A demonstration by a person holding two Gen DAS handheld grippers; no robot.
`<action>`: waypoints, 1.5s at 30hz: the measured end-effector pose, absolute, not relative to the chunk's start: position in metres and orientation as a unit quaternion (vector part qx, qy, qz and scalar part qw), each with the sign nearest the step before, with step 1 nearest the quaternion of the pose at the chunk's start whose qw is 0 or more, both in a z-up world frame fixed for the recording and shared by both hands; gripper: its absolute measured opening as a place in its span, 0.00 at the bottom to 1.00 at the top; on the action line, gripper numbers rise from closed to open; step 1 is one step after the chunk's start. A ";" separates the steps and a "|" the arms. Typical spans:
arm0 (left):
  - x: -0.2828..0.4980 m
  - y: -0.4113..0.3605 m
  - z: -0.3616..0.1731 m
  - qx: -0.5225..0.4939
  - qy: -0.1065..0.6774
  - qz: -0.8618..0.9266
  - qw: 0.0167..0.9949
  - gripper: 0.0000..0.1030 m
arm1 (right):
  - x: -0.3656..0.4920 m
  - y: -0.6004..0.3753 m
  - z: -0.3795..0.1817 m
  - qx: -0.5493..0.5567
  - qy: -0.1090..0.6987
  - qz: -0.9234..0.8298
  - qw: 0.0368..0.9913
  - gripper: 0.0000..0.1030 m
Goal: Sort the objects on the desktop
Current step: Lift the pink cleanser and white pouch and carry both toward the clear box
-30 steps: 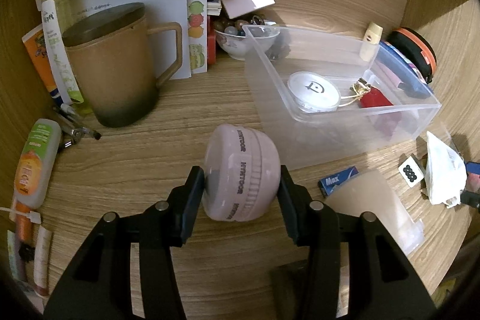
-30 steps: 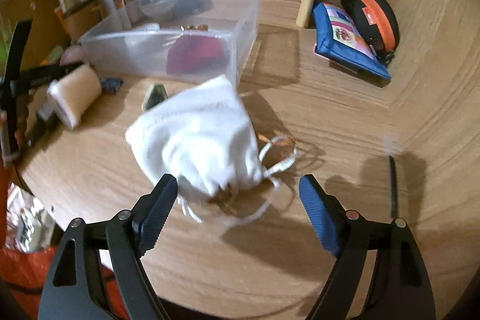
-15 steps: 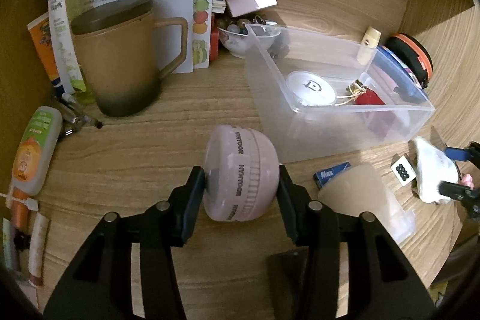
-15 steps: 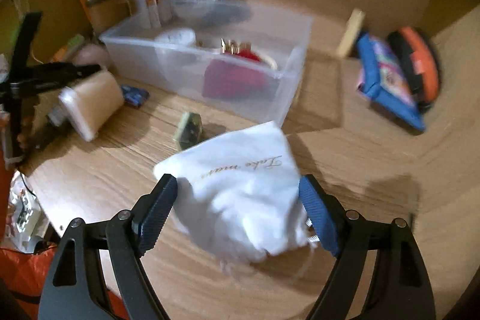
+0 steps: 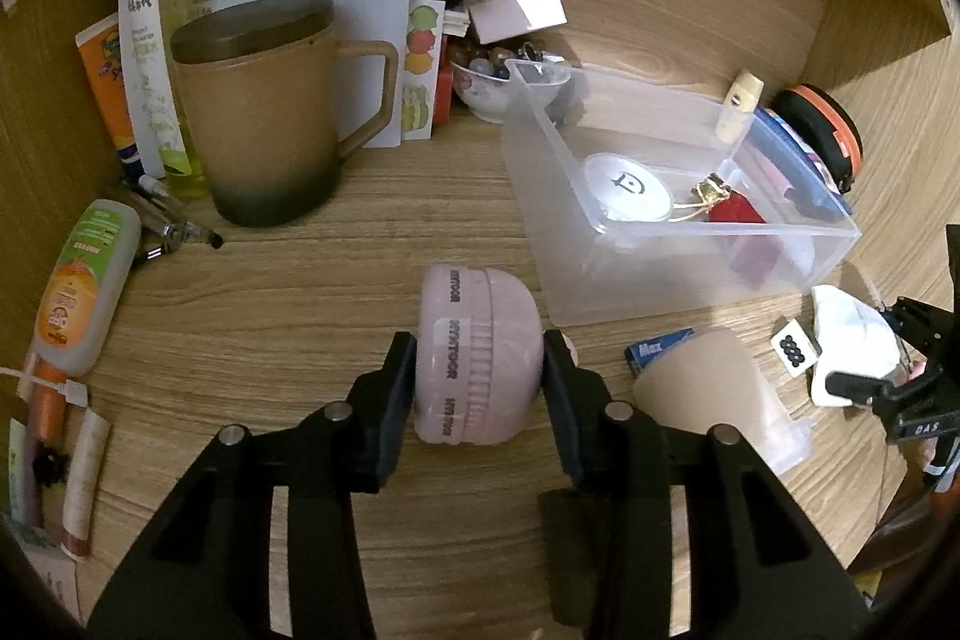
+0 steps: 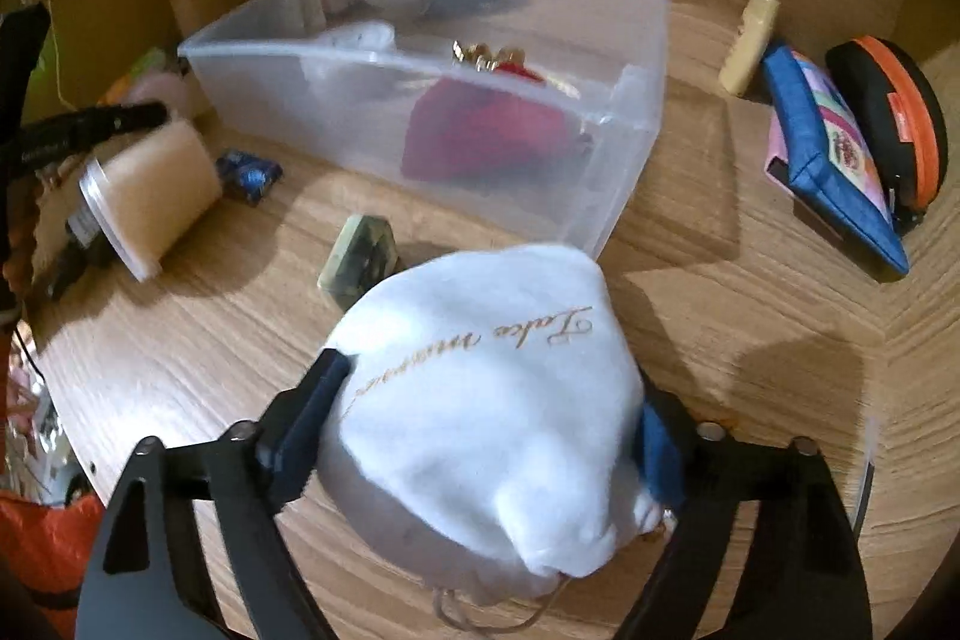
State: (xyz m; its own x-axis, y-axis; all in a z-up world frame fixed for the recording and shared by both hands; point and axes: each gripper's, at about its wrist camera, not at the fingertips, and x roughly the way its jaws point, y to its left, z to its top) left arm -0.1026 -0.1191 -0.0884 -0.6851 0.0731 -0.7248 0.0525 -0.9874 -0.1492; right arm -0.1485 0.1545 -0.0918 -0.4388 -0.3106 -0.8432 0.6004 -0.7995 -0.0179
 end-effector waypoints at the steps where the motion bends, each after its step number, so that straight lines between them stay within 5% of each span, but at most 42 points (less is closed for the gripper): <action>1: -0.102 -0.118 -0.087 -0.396 -0.078 0.915 0.005 0.40 | -0.147 0.156 -0.088 0.449 0.153 -0.837 0.272 0.72; 4: -0.102 -0.117 -0.083 -0.392 -0.078 0.917 0.008 0.40 | -0.141 0.161 -0.075 0.435 0.135 -0.846 0.279 0.58; 8: -0.102 -0.114 -0.076 -0.385 -0.077 0.920 0.006 0.40 | -0.140 0.166 -0.065 0.421 0.125 -0.855 0.275 0.53; 45: -0.127 -0.066 -0.007 -0.327 -0.060 0.942 0.054 0.40 | -0.179 0.166 0.009 0.323 -0.012 -0.886 0.331 0.53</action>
State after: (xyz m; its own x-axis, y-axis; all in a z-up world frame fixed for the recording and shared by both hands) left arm -0.1273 -0.0657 -0.0067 -0.7804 0.1417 -0.6091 -0.0630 -0.9868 -0.1488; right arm -0.1794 0.1661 0.0091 -0.5718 -0.5952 -0.5647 0.5796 -0.7801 0.2354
